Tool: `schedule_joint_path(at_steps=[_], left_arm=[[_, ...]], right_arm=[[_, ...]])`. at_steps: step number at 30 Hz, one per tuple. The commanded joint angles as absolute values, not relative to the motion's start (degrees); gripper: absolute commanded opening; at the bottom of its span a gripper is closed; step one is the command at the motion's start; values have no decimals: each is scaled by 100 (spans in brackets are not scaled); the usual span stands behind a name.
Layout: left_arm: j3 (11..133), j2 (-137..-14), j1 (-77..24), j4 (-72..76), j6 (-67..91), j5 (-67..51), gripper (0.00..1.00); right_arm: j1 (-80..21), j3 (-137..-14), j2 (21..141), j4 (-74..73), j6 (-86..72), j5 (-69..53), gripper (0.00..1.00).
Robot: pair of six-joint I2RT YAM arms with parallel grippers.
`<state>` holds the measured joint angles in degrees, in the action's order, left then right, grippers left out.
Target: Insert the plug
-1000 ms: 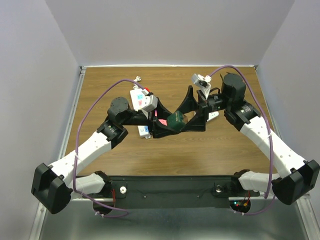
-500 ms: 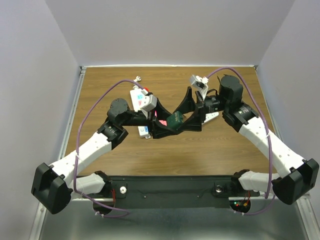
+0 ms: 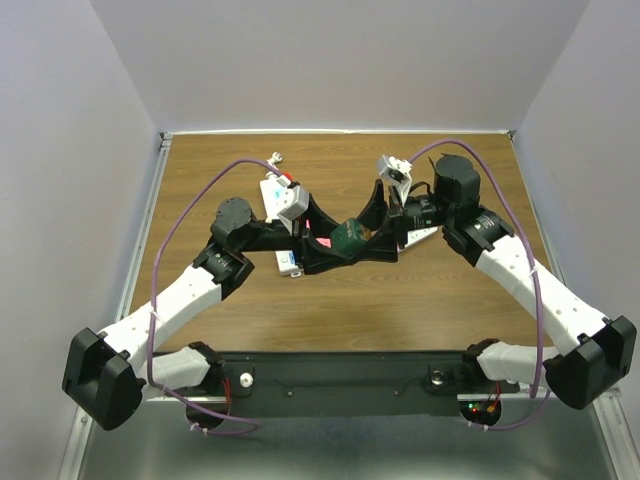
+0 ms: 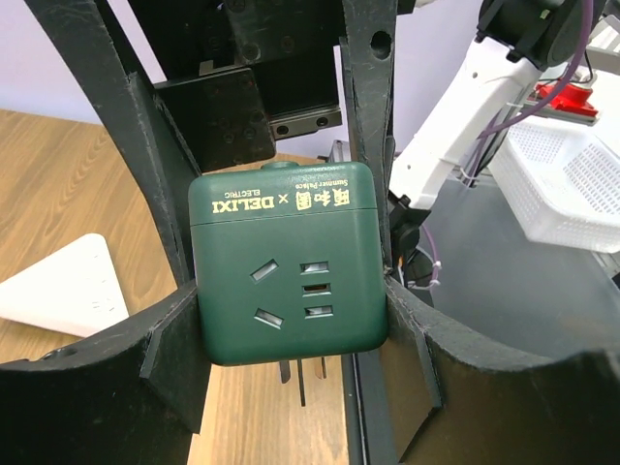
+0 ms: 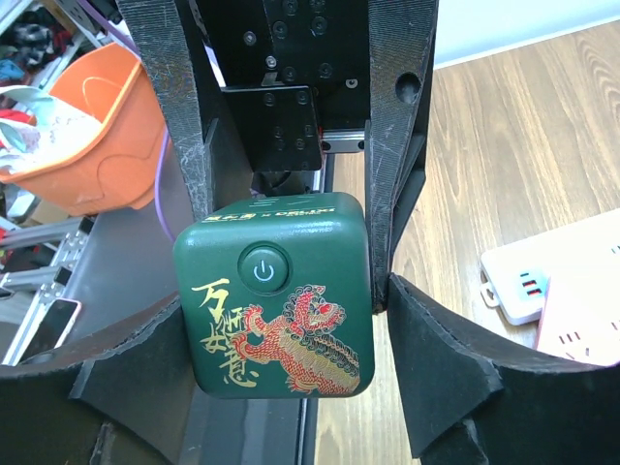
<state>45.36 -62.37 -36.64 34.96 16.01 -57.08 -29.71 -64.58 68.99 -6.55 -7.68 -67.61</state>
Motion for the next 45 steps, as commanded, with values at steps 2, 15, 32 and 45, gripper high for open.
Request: schedule_joint_path(at_steps=[2, 15, 32, 45], left_arm=[[4456, -6073, -3709, 4008, 1635, -6038, 0], [4351, -5968, -3709, 4025, 1705, -6135, 0], [3797, -5687, -2734, 3209, 1960, -4993, 81], [4288, -6951, -1925, 1486, 1925, -1541, 86]], right_arm=[[-3024, -6732, 6882, -519, -615, -6487, 72], [-3032, -6935, 7163, -519, -448, -6231, 87], [-2936, -7066, 7321, -527, -106, -4913, 1], [-2443, -8428, 9394, -527, 167, -4650, 0]])
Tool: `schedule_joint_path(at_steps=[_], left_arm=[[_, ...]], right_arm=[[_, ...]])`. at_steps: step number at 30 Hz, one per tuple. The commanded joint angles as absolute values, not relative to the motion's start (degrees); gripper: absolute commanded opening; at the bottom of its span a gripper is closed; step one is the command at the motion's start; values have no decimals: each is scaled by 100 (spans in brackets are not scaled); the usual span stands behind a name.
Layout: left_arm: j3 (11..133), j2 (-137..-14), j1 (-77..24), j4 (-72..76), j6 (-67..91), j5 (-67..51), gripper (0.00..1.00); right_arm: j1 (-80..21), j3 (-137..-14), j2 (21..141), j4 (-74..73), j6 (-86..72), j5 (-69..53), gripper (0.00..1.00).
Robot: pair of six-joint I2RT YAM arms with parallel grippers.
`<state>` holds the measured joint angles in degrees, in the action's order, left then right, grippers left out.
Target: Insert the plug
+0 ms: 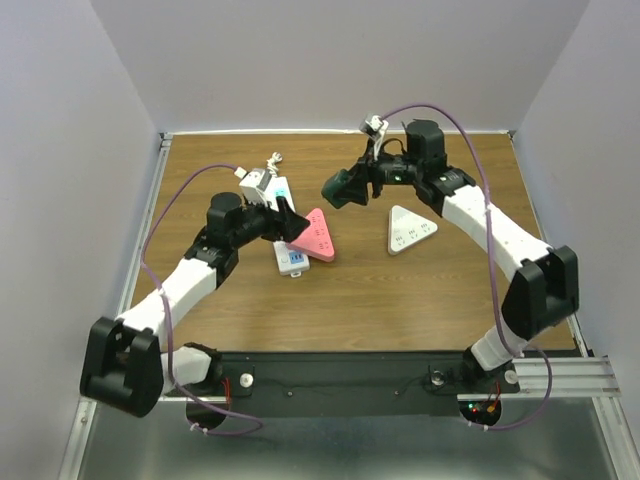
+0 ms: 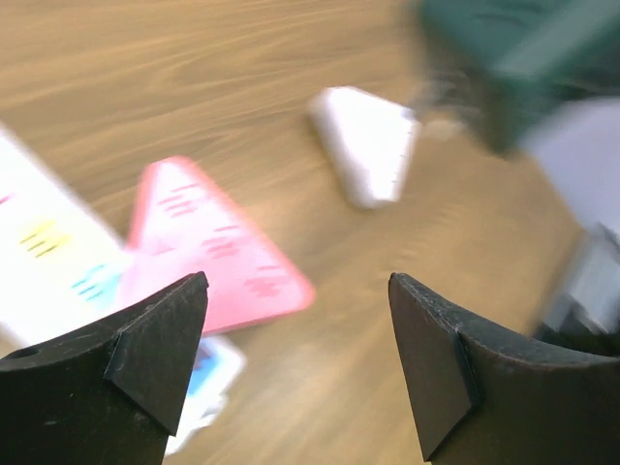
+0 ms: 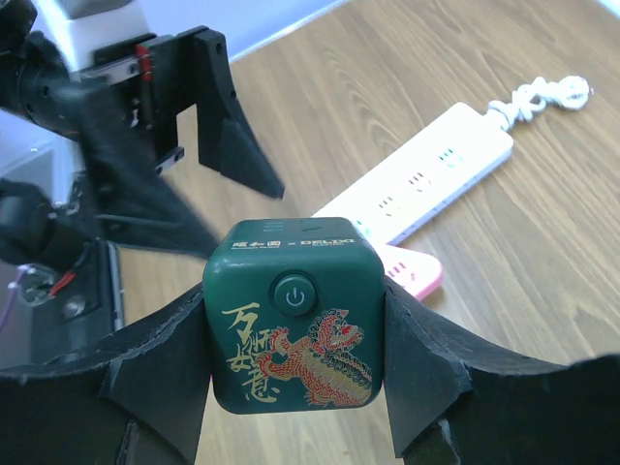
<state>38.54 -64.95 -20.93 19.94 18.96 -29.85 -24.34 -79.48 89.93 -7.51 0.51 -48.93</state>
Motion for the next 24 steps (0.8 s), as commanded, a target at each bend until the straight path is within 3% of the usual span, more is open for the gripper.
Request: schedule_joint_path(at_steps=[1, 8, 10, 13, 24], left_arm=[[4498, -7265, -1907, 1346, 1907, -1051, 86], [5290, -8498, -1793, 1055, 1916, 421, 87], [5535, -8813, -1793, 1011, 1951, 544, 88], [5930, -9314, -1793, 845, 1942, 764, 99], [6732, -10599, -1802, 598, 1960, 782, 99]], right_arm=[[-2443, -8498, 9639, -527, 132, -4632, 0], [-2435, -8719, 9940, -527, 9, -4702, 0], [-2443, -8675, 9897, -519, 9, -4676, 0], [-2426, -8561, 9818, -519, 9, -4658, 1], [-2382, -7981, 9308, -519, -132, -4808, 0]])
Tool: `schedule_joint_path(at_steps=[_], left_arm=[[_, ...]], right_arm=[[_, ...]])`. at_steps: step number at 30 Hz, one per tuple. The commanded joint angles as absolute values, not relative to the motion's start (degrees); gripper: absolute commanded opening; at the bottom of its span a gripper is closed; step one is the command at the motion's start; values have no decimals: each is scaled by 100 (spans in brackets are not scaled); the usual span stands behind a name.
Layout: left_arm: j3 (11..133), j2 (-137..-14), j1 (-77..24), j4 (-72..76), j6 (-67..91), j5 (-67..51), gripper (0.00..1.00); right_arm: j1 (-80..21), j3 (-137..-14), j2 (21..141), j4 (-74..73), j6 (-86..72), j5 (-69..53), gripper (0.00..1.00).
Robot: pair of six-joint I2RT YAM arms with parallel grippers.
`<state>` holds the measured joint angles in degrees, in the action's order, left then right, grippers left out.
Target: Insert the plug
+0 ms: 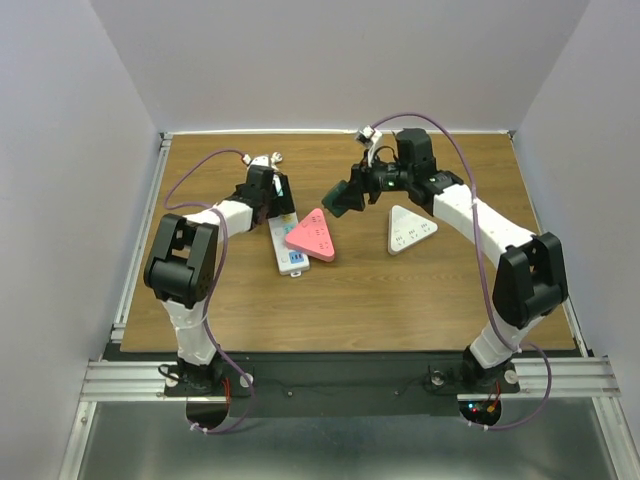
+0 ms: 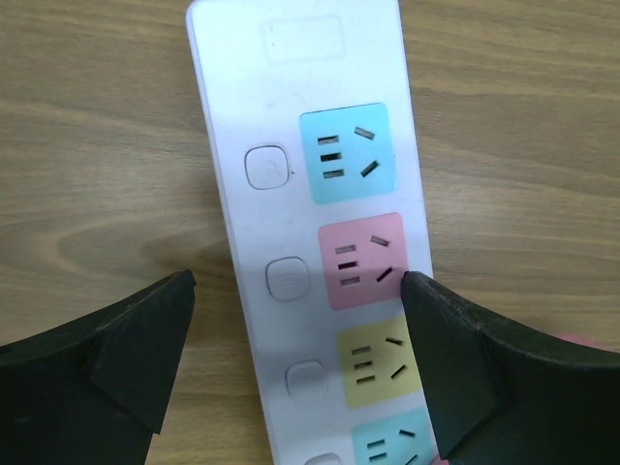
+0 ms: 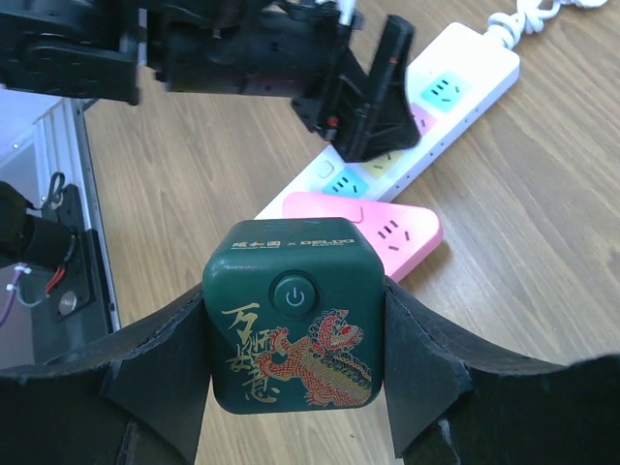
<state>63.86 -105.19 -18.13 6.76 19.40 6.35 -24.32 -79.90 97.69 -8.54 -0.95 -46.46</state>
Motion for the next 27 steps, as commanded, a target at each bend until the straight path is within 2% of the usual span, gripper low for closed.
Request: schedule_joint_path(at_steps=[1, 21, 27], left_arm=[[6846, -10652, -1802, 580, 1943, 782, 99], [7409, -11434, -2039, 229, 1583, 738, 99], [7067, -11242, -2293, 211, 1441, 721, 87]], right_arm=[[-2373, -7928, 9273, -519, -123, -4816, 0], [-2355, -7594, 8842, -527, -140, -4843, 0], [-2364, -7480, 8771, -527, -149, -4773, 0]])
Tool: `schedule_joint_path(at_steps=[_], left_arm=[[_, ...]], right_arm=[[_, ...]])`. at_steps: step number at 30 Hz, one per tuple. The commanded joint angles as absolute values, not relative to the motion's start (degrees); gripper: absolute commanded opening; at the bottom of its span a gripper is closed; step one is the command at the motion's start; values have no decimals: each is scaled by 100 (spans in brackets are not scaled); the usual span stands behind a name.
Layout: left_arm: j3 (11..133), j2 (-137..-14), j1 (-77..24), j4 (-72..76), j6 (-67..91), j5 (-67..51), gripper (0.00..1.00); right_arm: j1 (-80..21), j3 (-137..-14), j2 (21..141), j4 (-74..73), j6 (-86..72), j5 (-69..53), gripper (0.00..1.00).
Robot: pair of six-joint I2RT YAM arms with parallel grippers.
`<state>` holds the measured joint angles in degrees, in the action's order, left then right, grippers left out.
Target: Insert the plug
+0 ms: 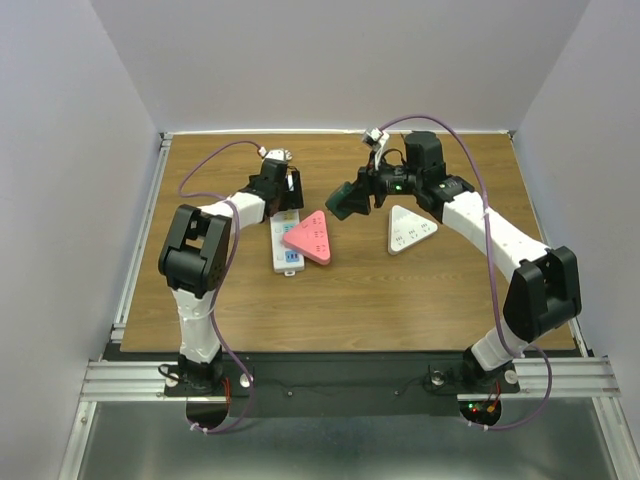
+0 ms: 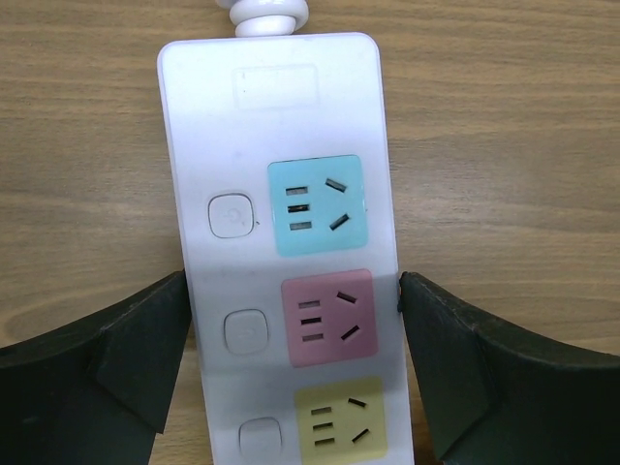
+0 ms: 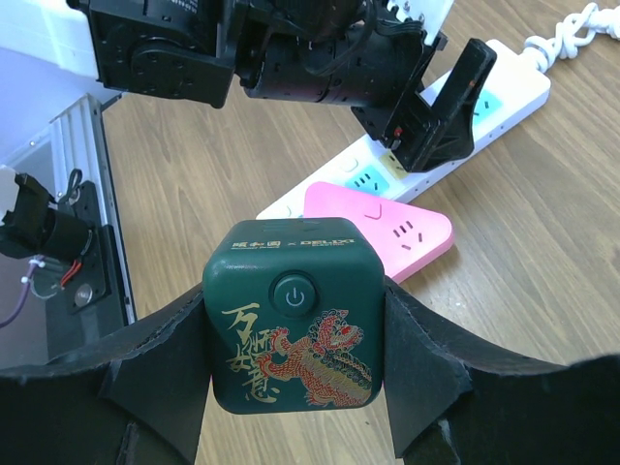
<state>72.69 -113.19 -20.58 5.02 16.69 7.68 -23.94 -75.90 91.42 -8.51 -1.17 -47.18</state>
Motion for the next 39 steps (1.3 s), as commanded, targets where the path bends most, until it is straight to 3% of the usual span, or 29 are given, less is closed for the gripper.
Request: schedule_joint_path(at_steps=[1, 4, 5, 15, 19, 20, 23, 28, 35, 39], left_arm=[[6997, -11206, -2337, 237, 1433, 677, 84], [6637, -11048, -2565, 351, 1537, 492, 64], [6575, -11013, -2627, 369, 1573, 466, 62], [5880, -10389, -3322, 439, 1732, 378, 56], [5661, -10020, -3410, 518, 1399, -139, 67], [5530, -9828, -3410, 553, 1345, -306, 75], [5292, -9424, -3410, 589, 1117, -448, 87], [5028, -8616, -3410, 527, 1063, -624, 99], [4992, -7577, -3209, 510, 1309, -668, 99], [4747, -7331, -2568, 483, 1775, -843, 99]], right_arm=[[-2364, -7471, 8771, -527, -149, -4764, 0], [-2355, -7418, 8771, -519, -202, -4737, 0], [-2355, -7409, 8754, -519, -202, -4737, 1], [-2364, -7190, 8438, -545, -237, -4562, 0], [-2355, -7093, 8271, -685, -97, -4184, 0], [-2347, -7093, 8236, -703, -97, -4105, 0], [-2312, -7101, 8156, -773, -88, -3912, 0], [-2233, -7137, 8139, -992, 201, -3561, 0], [-2241, -7295, 8305, -1520, 562, -3673, 1], [-2688, -7453, 8709, -1933, 843, -3271, 0]])
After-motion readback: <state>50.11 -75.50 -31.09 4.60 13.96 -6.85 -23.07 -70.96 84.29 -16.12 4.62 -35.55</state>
